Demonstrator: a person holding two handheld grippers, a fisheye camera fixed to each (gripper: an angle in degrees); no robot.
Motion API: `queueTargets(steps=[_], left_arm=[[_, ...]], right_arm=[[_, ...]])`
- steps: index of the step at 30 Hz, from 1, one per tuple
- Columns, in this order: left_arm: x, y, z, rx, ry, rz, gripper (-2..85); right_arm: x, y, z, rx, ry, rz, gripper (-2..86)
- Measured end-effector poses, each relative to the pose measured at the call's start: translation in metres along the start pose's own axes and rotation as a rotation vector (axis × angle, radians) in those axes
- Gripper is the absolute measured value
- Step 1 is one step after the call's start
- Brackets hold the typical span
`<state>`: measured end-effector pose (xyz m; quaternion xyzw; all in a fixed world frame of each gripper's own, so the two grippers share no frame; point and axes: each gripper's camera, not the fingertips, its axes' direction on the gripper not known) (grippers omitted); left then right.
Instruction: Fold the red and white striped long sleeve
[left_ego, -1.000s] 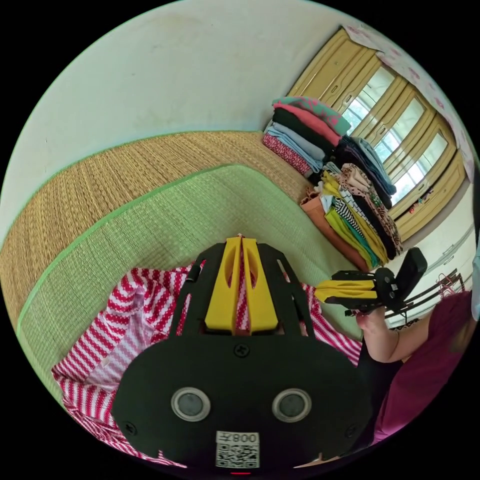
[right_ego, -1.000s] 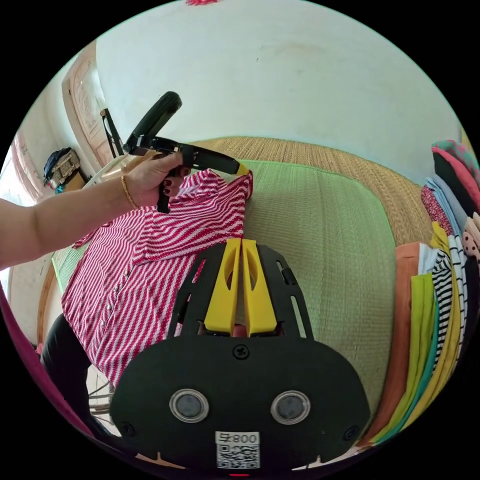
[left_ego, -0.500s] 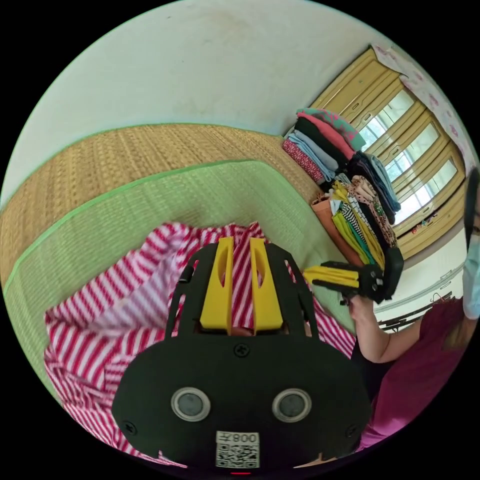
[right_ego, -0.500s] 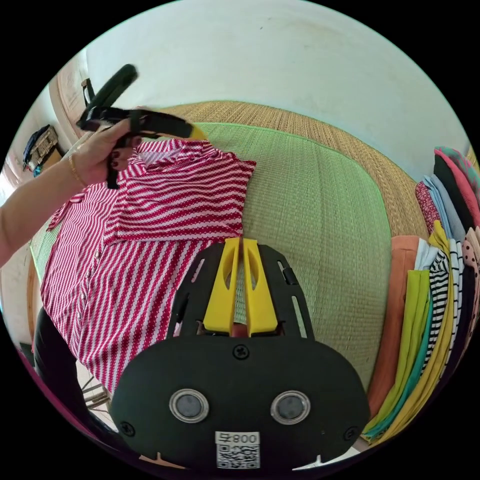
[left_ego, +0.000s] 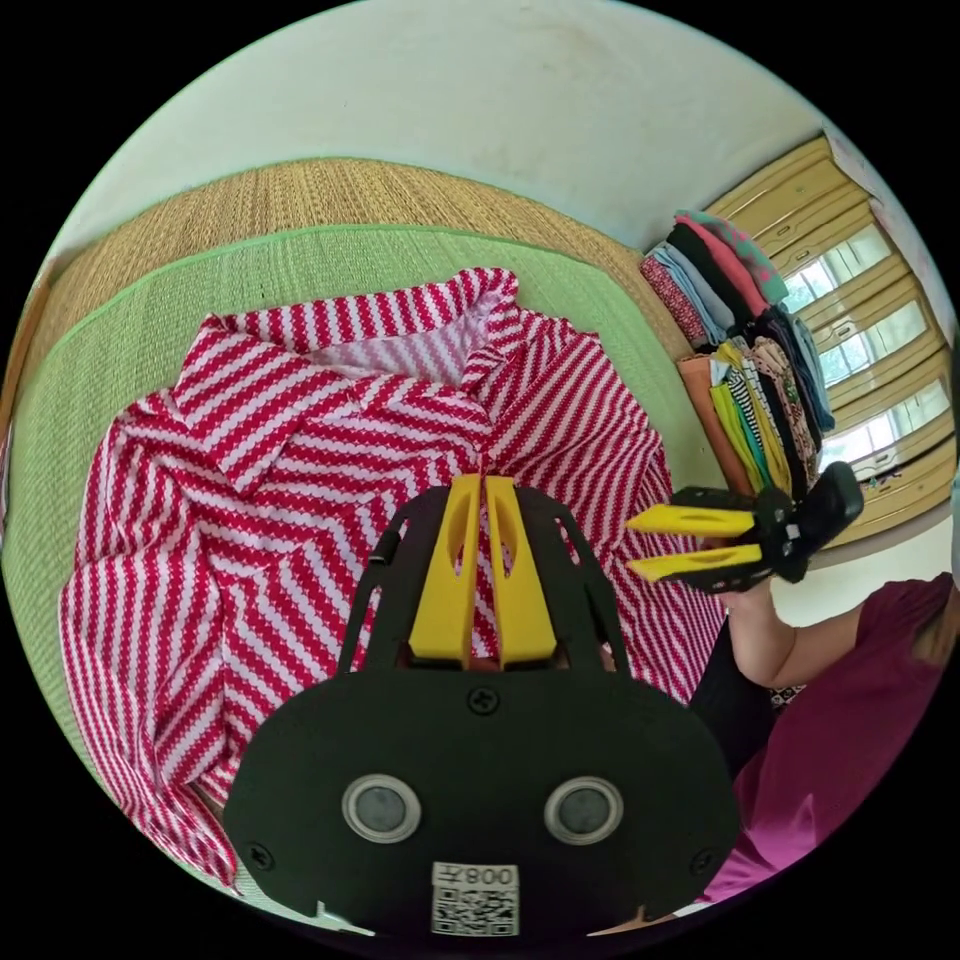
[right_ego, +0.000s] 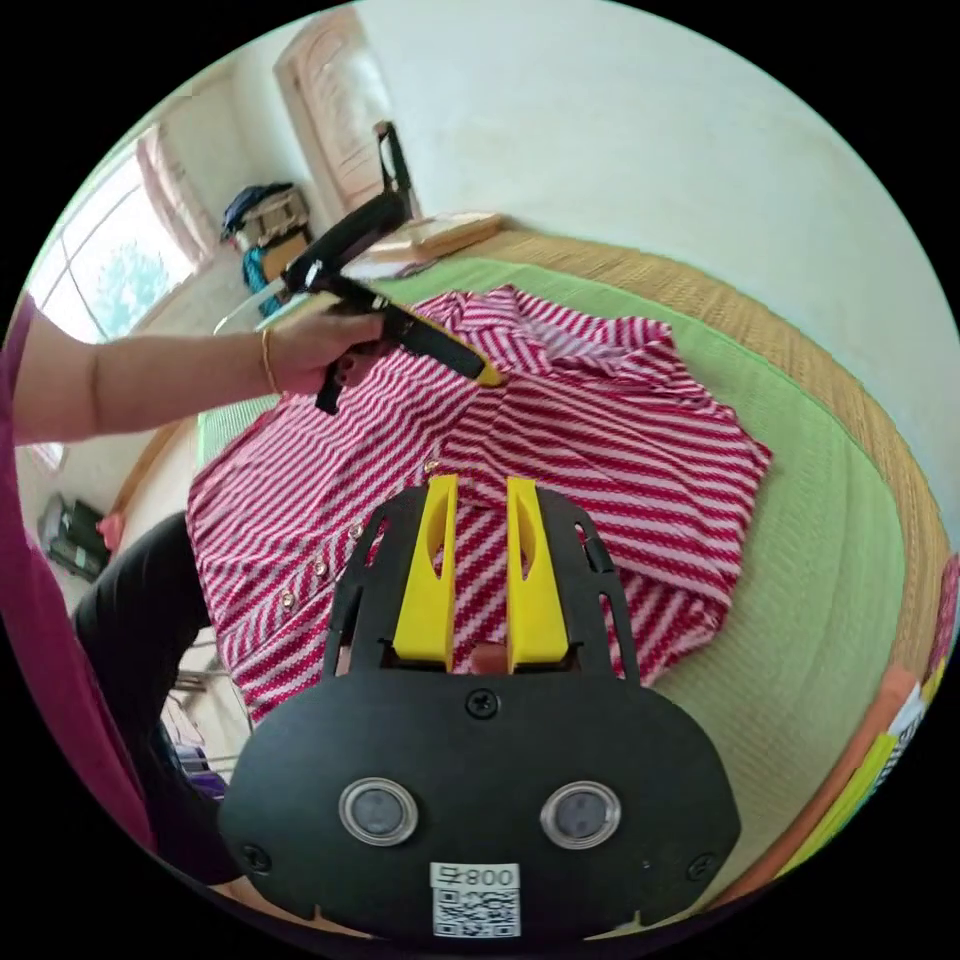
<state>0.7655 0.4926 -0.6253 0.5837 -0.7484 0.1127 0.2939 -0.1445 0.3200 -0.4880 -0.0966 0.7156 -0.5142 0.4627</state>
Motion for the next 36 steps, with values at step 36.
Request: queueTargets(steps=[36], left_arm=[[0.071,-0.001,0.028,-0.008,0.103,0.317,4.2]], right_arm=[[0.065,0.013,-0.102,-0.011,0.178,0.33,0.3]])
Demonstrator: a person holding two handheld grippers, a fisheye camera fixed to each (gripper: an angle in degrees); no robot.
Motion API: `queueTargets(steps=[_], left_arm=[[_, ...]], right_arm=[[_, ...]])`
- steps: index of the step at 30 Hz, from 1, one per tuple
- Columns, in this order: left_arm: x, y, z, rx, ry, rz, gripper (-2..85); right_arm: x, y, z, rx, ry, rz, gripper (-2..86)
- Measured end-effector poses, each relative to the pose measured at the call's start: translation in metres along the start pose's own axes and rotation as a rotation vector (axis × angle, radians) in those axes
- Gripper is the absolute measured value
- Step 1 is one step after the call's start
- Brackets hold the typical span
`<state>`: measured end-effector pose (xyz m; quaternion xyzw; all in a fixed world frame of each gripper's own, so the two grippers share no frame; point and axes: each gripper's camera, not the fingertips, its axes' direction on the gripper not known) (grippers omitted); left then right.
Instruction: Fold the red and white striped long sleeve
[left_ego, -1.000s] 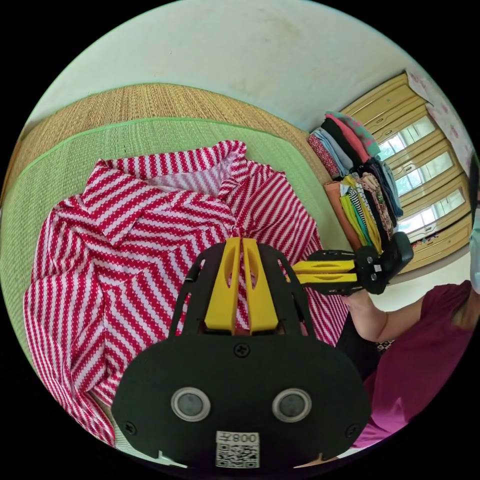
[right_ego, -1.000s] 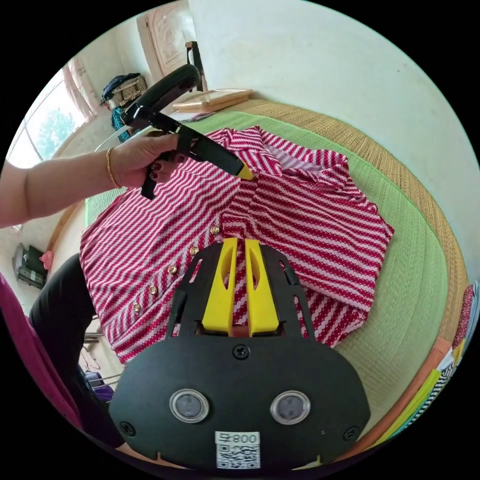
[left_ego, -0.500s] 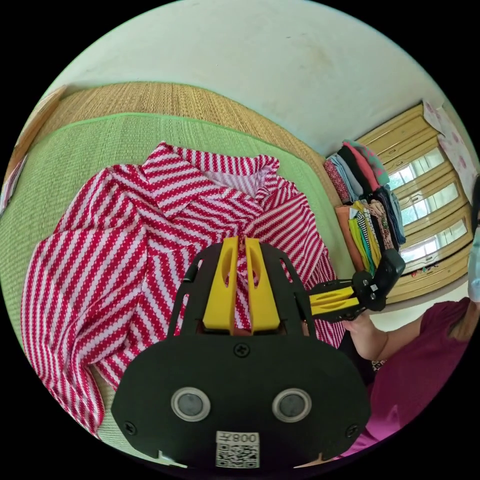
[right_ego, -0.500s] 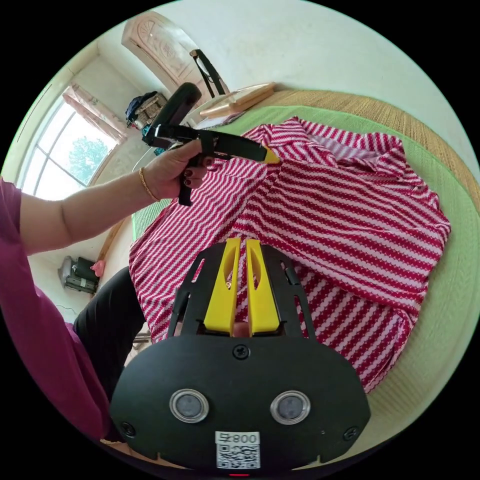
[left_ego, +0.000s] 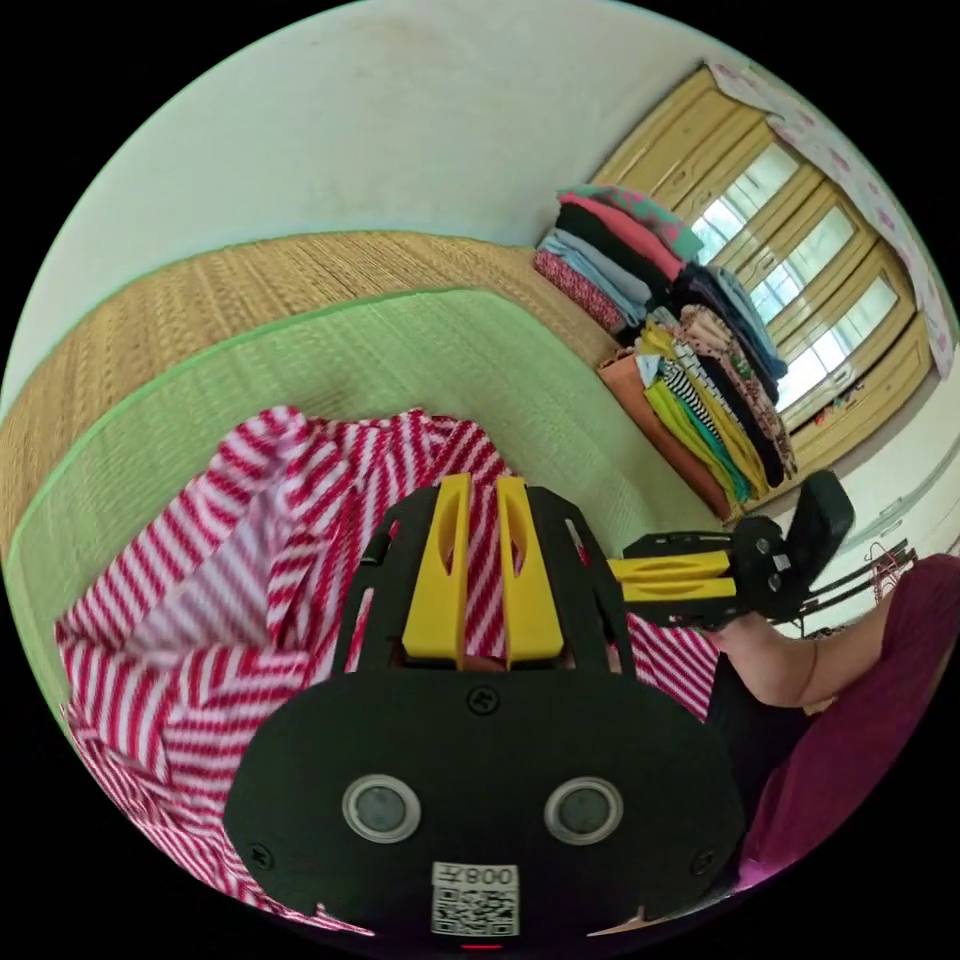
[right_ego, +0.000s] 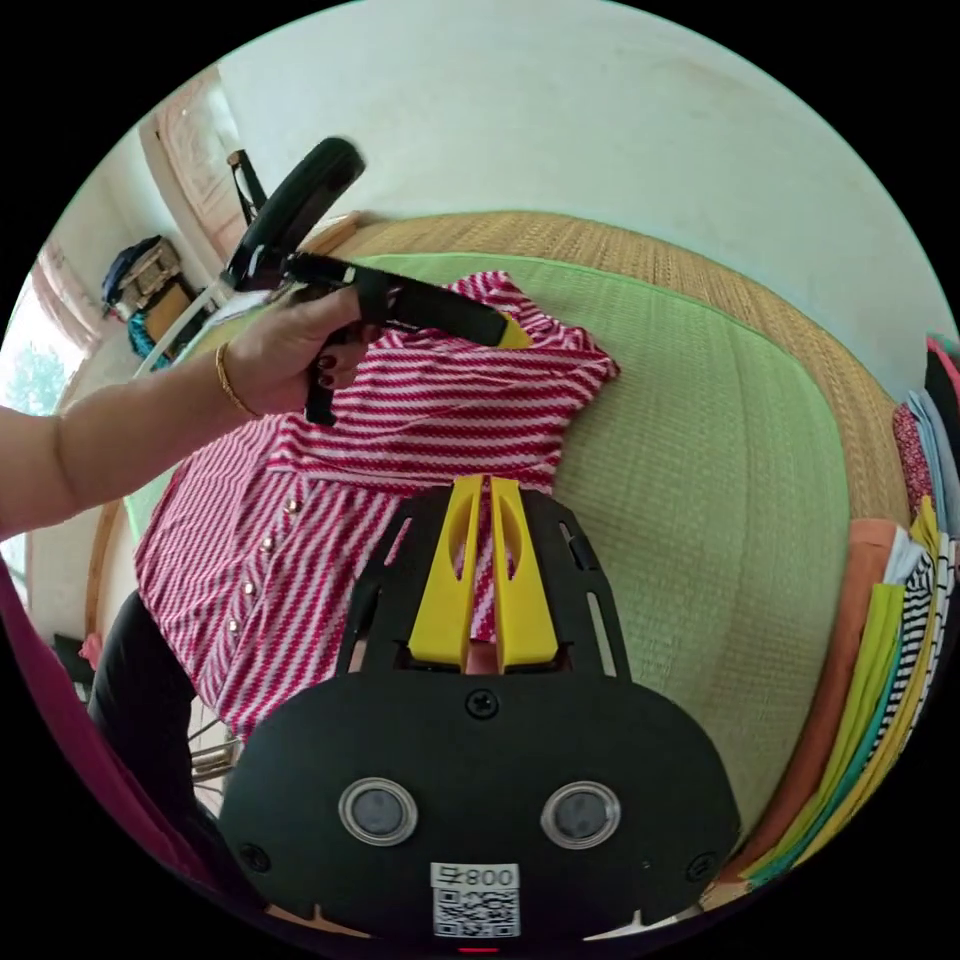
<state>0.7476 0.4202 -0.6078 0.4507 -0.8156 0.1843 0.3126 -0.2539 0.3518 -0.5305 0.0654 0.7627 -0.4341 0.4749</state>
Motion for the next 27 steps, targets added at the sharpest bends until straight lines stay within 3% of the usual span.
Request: queueTargets(steps=[3,14,18,24,27], left_arm=[[0.003,-0.007,0.025,-0.076,-0.069,0.004,2.7],[0.0,0.046,-0.001,-0.023,-0.045,-0.045,0.4],[-0.004,0.076,-0.014,-0.034,-0.041,-0.063,0.4],[-0.007,0.166,-0.084,0.074,0.019,-0.105,1.1],[-0.012,0.253,-0.135,0.162,0.066,-0.173,2.0]], right_arm=[[0.002,0.006,-0.008,0.014,0.008,0.039,-0.2],[0.005,-0.001,-0.065,0.078,-0.127,0.137,0.1],[-0.003,-0.017,-0.075,0.049,-0.083,0.145,0.1],[-0.012,-0.041,-0.098,0.021,-0.105,0.168,0.1],[-0.033,-0.058,-0.117,0.028,-0.092,0.129,0.1]])
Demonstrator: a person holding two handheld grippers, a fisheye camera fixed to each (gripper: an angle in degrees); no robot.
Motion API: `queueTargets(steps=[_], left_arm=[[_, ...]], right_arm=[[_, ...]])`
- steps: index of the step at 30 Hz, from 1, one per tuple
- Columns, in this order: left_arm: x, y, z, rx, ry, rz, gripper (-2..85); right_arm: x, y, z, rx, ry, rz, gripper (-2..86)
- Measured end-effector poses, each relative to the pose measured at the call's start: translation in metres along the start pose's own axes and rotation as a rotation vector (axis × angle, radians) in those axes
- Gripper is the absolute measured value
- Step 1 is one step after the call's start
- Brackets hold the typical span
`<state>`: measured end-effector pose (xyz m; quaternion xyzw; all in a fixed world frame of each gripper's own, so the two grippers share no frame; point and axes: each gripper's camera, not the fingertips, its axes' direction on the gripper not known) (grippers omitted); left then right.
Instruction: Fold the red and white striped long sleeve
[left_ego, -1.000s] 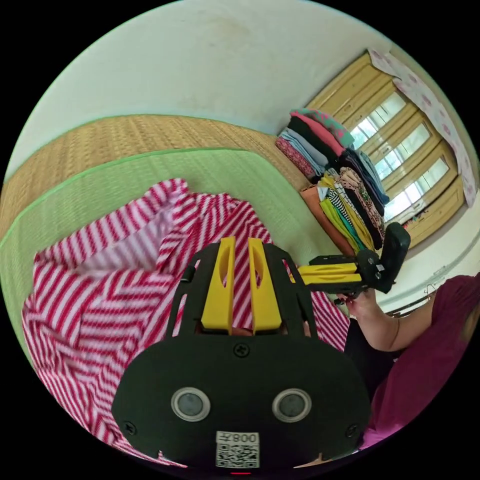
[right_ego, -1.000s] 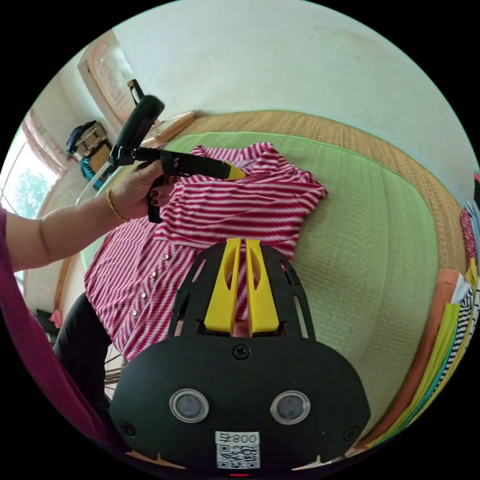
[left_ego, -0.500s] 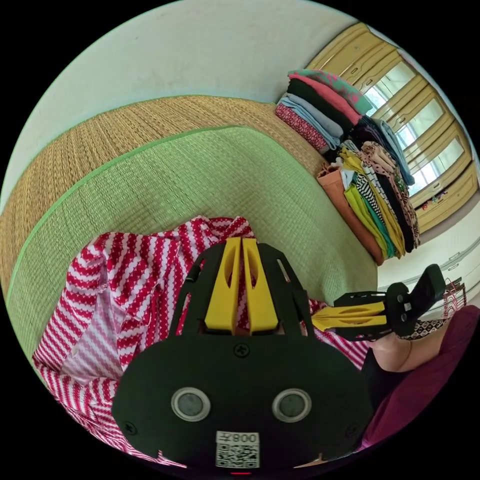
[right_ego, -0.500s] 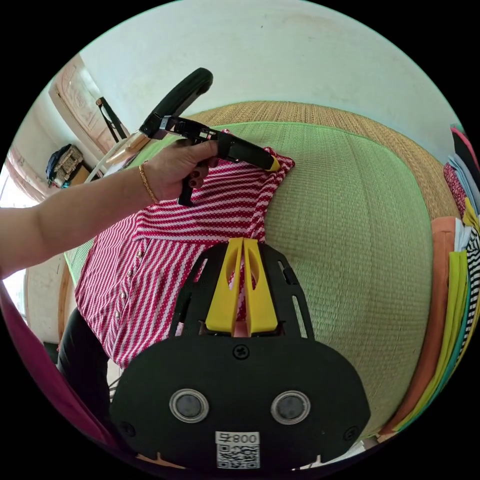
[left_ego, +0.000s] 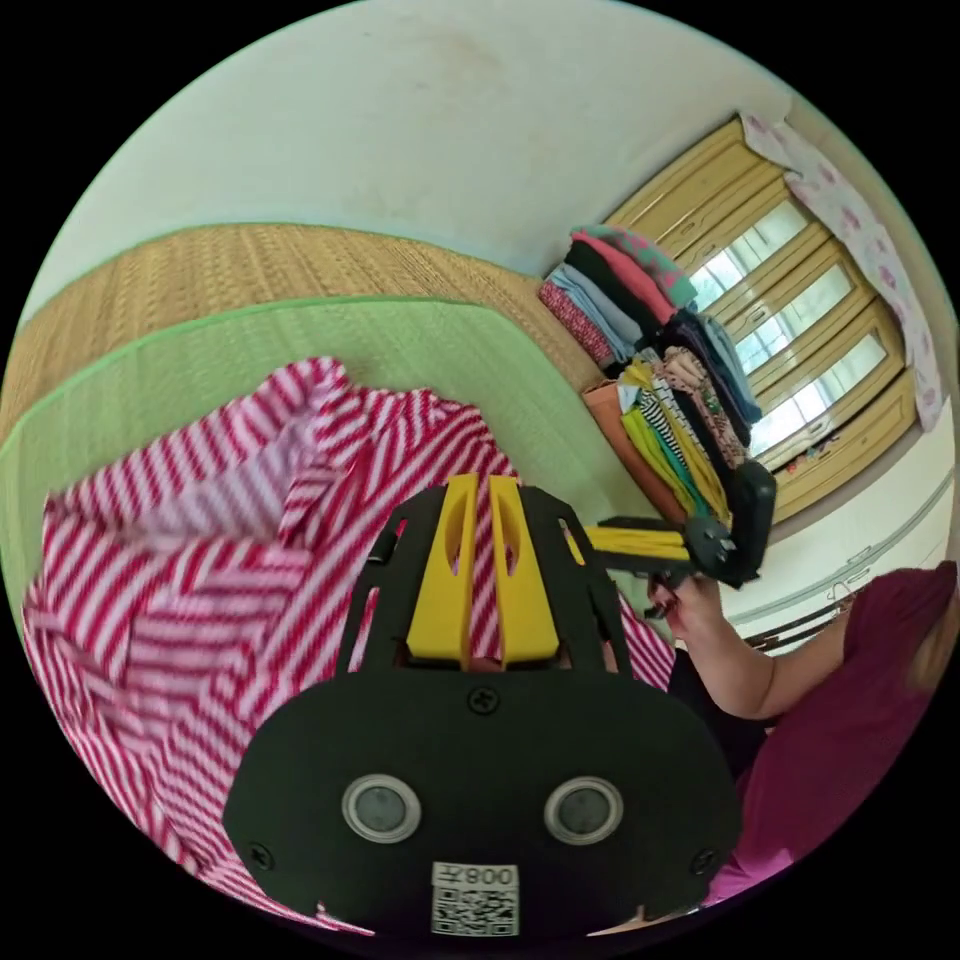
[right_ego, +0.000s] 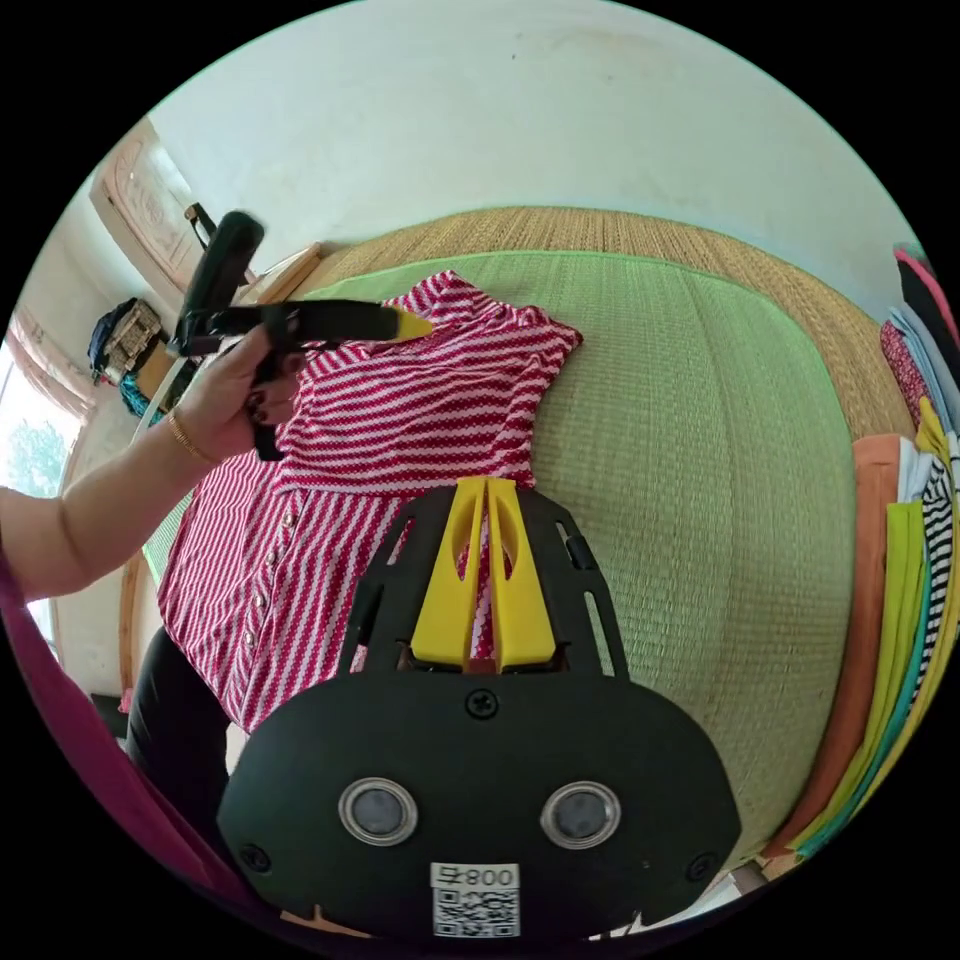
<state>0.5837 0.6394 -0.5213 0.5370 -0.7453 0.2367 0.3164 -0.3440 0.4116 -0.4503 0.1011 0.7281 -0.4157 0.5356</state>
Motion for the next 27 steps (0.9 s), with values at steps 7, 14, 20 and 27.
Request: queueTargets(steps=[7,14,20,27], left_arm=[[-0.053,0.243,-0.186,0.218,-0.252,-0.455,4.3],[-0.081,0.453,-0.317,0.556,-0.437,-0.929,8.5],[-0.104,0.517,-0.334,0.598,-0.374,-0.962,7.5],[-0.115,0.569,-0.359,0.618,-0.31,-0.945,2.3]], right_arm=[[-0.076,-0.044,-0.023,-0.014,-0.157,-0.121,0.6],[-0.24,-0.137,-0.007,-0.104,-0.448,-0.387,4.6],[-0.41,-0.212,0.012,-0.193,-0.505,-0.634,7.6],[-0.592,-0.257,0.046,-0.31,-0.471,-0.845,8.6]])
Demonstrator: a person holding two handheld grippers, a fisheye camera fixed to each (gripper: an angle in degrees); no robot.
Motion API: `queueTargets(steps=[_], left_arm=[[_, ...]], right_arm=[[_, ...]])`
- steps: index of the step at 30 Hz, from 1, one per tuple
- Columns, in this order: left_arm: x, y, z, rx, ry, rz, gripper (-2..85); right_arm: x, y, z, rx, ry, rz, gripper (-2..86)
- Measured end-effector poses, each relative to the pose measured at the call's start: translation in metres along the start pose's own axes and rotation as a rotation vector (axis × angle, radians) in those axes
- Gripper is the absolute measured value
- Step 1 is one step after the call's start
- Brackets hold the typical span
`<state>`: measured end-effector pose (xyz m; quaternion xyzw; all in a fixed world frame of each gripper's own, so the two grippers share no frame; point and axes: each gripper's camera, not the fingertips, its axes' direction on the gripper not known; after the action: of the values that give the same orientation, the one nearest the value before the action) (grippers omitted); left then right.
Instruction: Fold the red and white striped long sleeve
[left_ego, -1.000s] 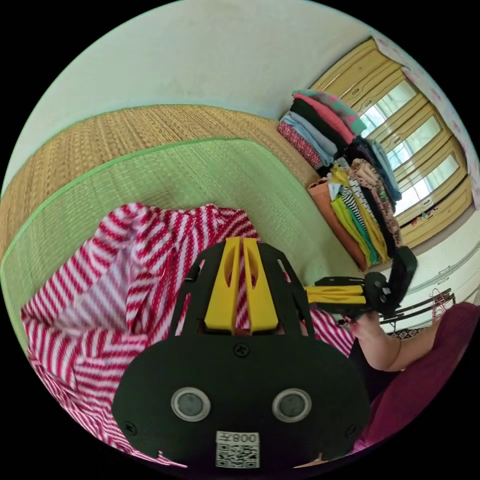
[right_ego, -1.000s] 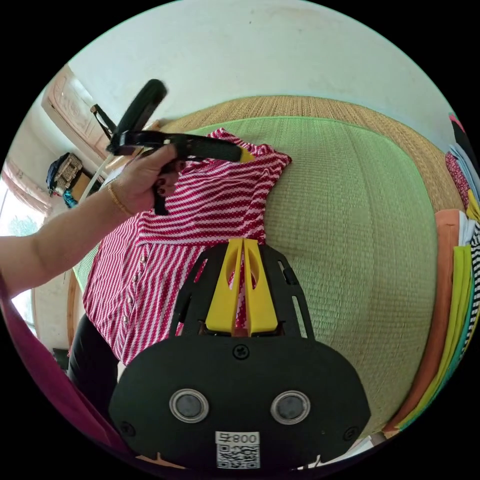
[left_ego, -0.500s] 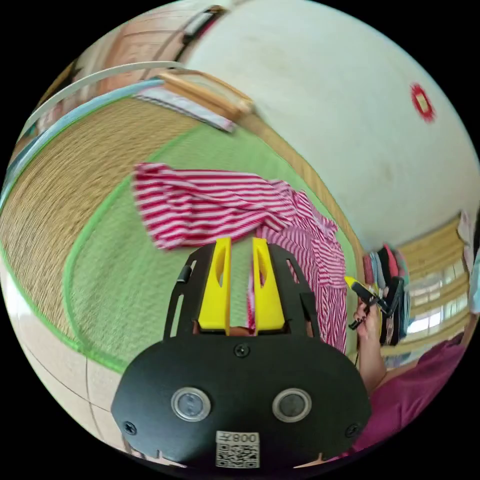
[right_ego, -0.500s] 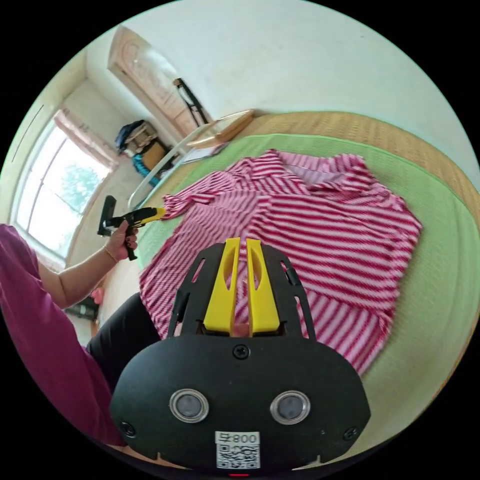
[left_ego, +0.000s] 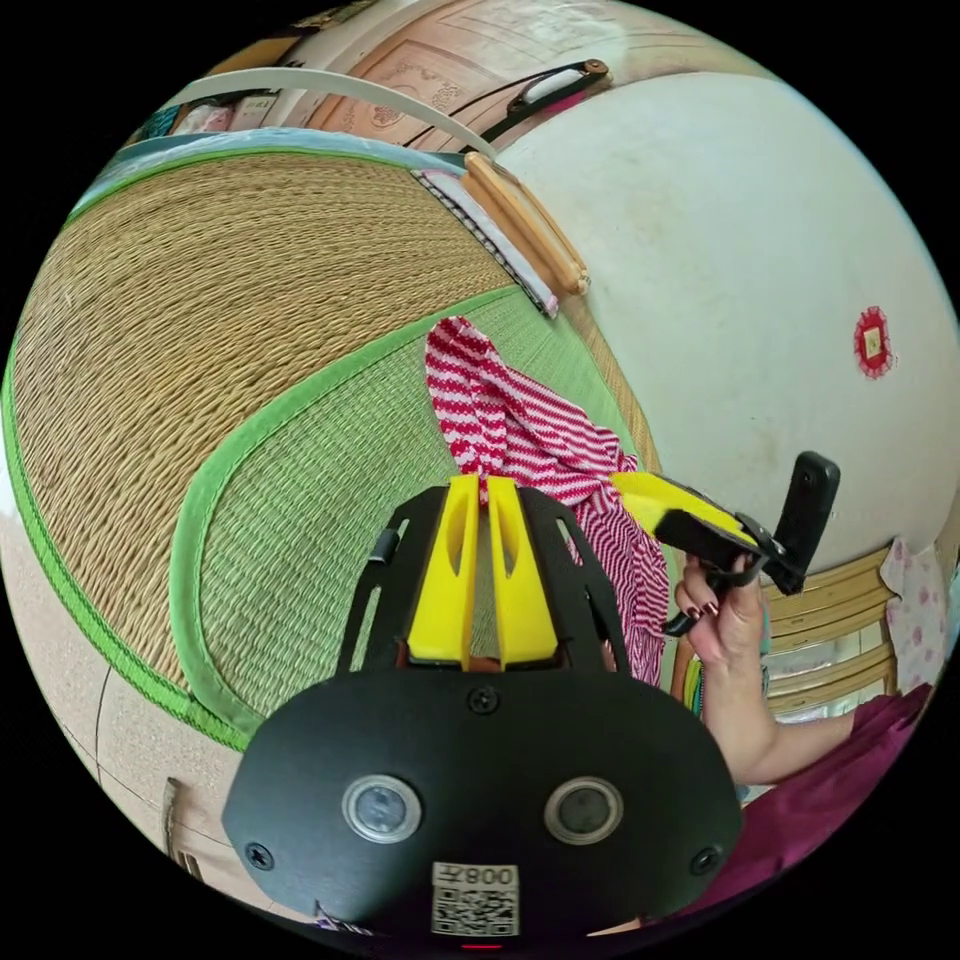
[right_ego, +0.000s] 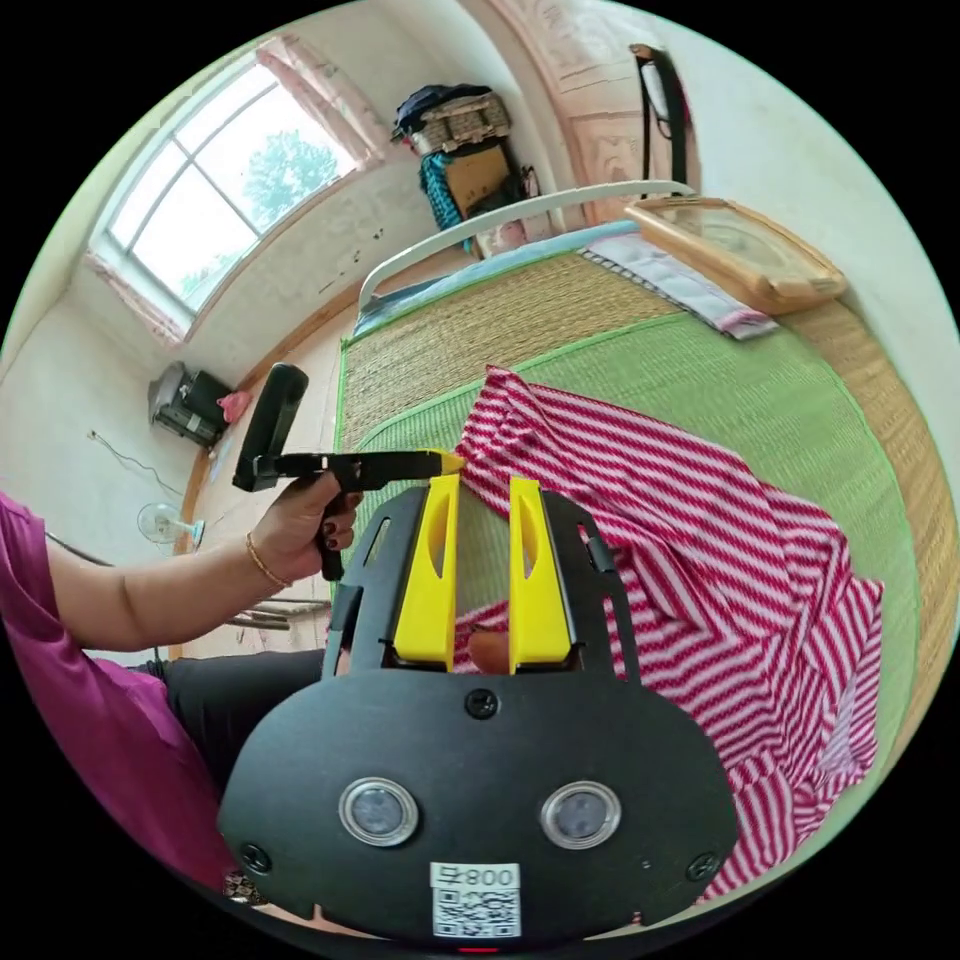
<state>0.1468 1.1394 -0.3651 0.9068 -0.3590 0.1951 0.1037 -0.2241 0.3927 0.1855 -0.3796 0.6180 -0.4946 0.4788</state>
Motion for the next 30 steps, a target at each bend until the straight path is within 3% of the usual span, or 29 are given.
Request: queueTargets(steps=[12,22,26,30], left_arm=[[-0.043,0.017,-0.043,-0.054,0.054,0.061,1.2],[-0.059,0.023,-0.055,-0.054,0.063,0.054,1.2],[-0.052,0.02,-0.057,-0.04,0.06,0.07,1.2],[-0.041,0.015,-0.058,-0.026,0.058,0.096,1.2]], right_arm=[[-0.046,-0.145,0.07,-0.171,0.09,-0.017,9.0],[-0.054,-0.168,0.09,-0.224,0.157,-0.025,7.4],[-0.051,-0.169,0.102,-0.227,0.224,-0.05,2.8],[-0.021,-0.16,0.106,-0.227,0.123,-0.033,0.4]])
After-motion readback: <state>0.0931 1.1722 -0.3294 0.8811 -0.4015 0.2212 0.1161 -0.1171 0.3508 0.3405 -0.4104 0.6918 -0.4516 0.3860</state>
